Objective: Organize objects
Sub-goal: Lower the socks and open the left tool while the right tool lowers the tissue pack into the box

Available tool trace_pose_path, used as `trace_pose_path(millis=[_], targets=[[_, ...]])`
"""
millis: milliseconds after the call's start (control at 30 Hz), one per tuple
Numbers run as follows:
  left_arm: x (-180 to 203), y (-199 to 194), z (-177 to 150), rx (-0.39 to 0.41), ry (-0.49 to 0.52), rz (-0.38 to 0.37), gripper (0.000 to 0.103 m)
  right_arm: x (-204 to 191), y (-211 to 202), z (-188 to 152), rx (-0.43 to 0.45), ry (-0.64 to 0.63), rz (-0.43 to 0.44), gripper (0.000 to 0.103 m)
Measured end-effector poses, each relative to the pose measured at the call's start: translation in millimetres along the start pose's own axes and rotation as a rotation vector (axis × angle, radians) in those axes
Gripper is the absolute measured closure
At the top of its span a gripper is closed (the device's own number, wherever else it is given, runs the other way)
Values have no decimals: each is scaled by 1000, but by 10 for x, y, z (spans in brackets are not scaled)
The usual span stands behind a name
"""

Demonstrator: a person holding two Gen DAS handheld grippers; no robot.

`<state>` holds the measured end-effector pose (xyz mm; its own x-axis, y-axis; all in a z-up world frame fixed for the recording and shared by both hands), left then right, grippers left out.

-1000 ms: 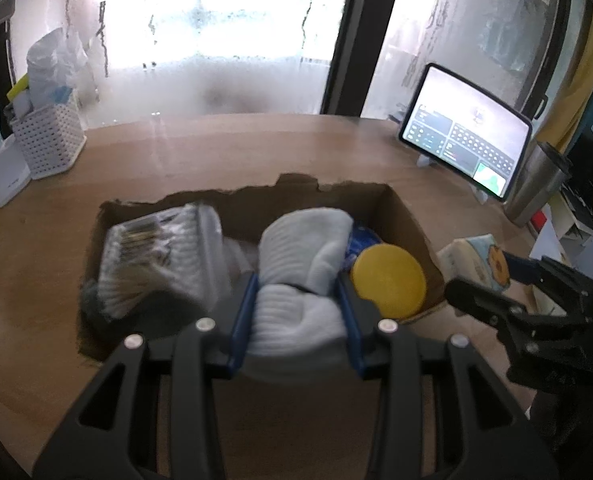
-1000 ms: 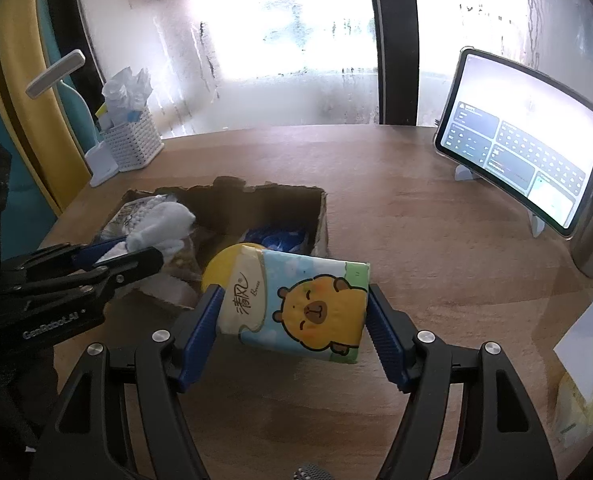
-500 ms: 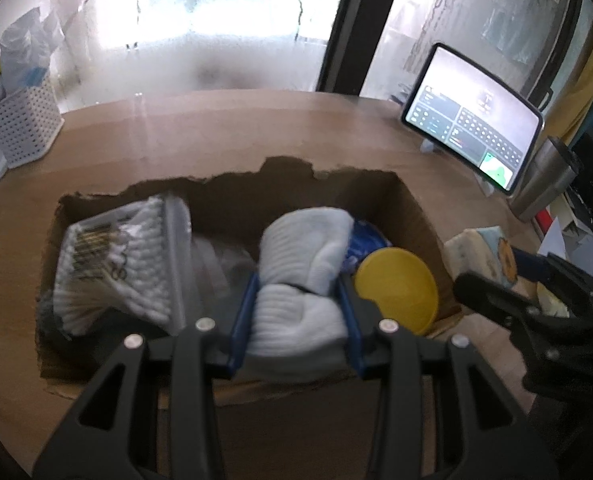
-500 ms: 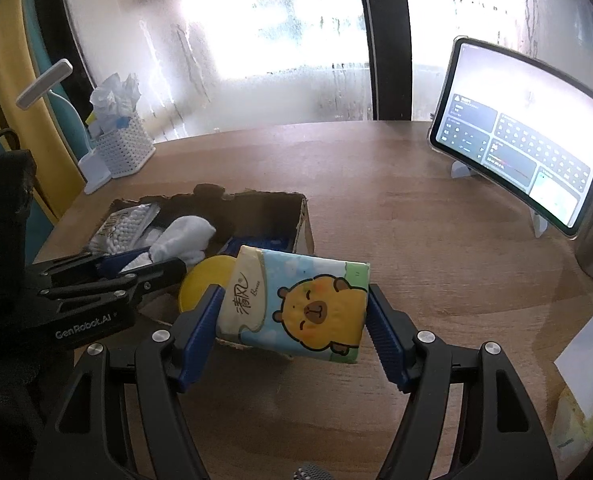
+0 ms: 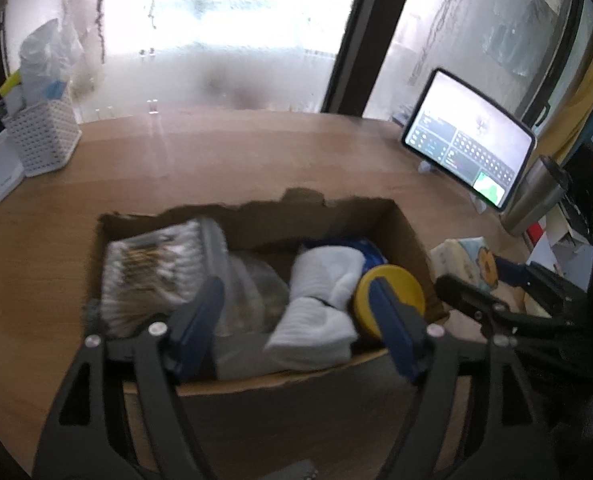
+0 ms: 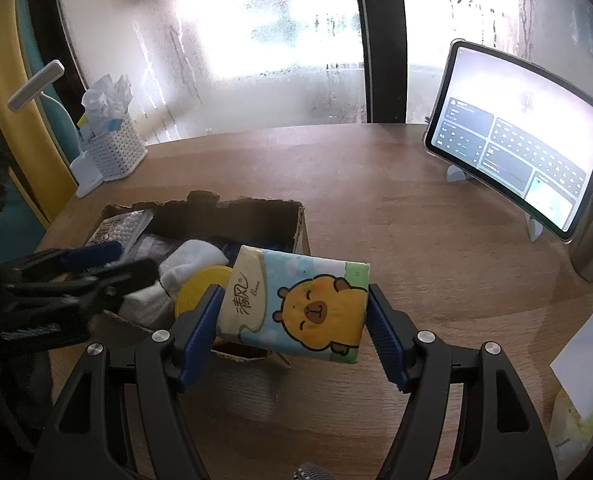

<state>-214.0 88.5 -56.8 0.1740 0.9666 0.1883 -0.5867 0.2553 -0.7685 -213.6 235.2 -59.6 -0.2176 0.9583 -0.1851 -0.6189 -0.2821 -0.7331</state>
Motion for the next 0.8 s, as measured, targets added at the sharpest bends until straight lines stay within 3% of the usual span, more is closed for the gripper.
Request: trace_pose_path(millis=[300,567,800], targets=[[-486,-213,106,52,-31,99,27,-183,35,60,2,-26,1,30],[-992,-153,44,29,-67,225,27,-378,164,111,-16,-53,4,30],[-1169,-67,38,22,-84,245,27,-495,327,202,-27,-64,13,30]])
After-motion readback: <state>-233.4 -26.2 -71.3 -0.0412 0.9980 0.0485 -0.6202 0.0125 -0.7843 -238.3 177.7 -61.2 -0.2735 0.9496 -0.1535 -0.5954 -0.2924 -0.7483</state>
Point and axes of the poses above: each gripper's, at about its wrist camera, not at the fingertips, and y roughly the way its jaws point, x to its right, z to its top, the point moved 10 cm from there along y, roughly the way its jaws point, and after that the axes turned 2 degrees about y, right-handed, at the moved point
